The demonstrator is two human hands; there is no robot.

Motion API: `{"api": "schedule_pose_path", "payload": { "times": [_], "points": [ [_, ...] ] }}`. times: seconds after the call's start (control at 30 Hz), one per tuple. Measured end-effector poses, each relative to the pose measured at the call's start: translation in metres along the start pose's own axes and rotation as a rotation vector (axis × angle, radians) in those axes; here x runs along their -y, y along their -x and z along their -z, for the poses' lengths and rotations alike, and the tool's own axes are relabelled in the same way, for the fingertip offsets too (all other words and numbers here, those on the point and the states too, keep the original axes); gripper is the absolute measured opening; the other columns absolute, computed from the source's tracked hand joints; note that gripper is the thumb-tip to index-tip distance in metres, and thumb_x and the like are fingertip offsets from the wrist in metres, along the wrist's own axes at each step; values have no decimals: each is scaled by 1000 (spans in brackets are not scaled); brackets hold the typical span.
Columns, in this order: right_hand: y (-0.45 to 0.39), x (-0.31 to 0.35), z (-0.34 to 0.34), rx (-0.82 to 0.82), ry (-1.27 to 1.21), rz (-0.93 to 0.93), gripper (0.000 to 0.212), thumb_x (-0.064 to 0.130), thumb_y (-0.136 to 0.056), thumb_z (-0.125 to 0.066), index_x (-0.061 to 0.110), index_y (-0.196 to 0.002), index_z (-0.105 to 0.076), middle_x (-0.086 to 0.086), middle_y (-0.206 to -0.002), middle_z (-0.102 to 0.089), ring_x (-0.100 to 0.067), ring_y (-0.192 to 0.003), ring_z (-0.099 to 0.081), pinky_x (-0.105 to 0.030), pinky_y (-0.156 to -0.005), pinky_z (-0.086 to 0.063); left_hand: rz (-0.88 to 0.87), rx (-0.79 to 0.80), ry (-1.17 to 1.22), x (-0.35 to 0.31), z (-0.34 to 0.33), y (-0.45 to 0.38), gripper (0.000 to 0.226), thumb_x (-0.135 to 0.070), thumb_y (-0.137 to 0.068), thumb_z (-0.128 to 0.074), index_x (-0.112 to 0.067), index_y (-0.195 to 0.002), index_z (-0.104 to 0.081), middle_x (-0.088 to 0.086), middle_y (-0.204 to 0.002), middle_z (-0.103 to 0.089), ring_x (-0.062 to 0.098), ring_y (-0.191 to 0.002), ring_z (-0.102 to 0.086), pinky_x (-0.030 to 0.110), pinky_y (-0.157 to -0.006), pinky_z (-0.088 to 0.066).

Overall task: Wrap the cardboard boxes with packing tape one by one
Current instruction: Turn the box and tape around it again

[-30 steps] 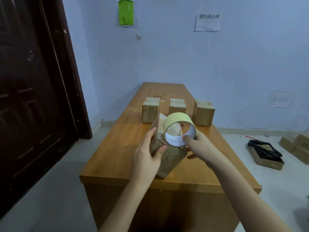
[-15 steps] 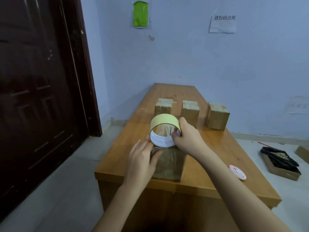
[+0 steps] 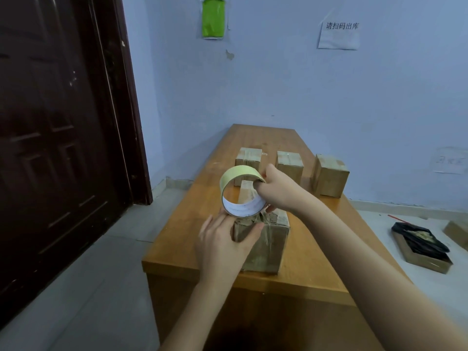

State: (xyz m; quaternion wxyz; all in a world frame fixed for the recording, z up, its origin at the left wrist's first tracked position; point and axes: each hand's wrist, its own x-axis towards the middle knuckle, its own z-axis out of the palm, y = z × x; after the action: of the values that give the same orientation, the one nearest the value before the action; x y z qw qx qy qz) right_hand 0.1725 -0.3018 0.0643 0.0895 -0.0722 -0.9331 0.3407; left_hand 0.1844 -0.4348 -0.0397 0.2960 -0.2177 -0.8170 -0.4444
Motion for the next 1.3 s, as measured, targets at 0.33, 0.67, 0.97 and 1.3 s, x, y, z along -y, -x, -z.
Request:
{"api": "schedule_pose_path", "payload": {
  "times": [0.33,0.67,0.97,1.3],
  "points": [
    [5,-24,-8,52,-300,-34,5,11,-92,-50,8,-88,-48,-7,-90,-68,-14,-82,-61,-33,-76,-50,179,-44,76,-14,-3,-3,27,-46,-73,-73,-24,-72,-56,-16,-67,-54,3,-63,-51,37,-67,-49],
    [4,-21,-8,-146,9,66,14,24,-95,-50,20,-84,-43,-4,-80,-60,-18,-66,-55,-31,-57,-45,97,-31,-26,-12,-9,2,29,-47,-83,-63,-20,-92,-64,-16,-79,-60,-2,-72,-50,33,-90,-41],
    [14,-37,3,42,-233,18,14,-1,-80,-58,1,-91,-51,-10,-75,-46,-21,-68,-45,-29,-57,-39,-215,81,-419,13,3,-3,49,-56,-89,-45,-17,-101,-71,2,-112,-68,25,-123,-52,50,-106,-34],
    [29,-55,-11,-236,-424,-22,16,17,-97,-46,16,-85,-58,-2,-82,-58,-14,-76,-51,-25,-65,-41,35,273,-80,4,16,-15,49,-56,-89,-47,-30,-130,-53,-6,-151,-30,12,-141,-19,38,-113,-13]
  ]
}}
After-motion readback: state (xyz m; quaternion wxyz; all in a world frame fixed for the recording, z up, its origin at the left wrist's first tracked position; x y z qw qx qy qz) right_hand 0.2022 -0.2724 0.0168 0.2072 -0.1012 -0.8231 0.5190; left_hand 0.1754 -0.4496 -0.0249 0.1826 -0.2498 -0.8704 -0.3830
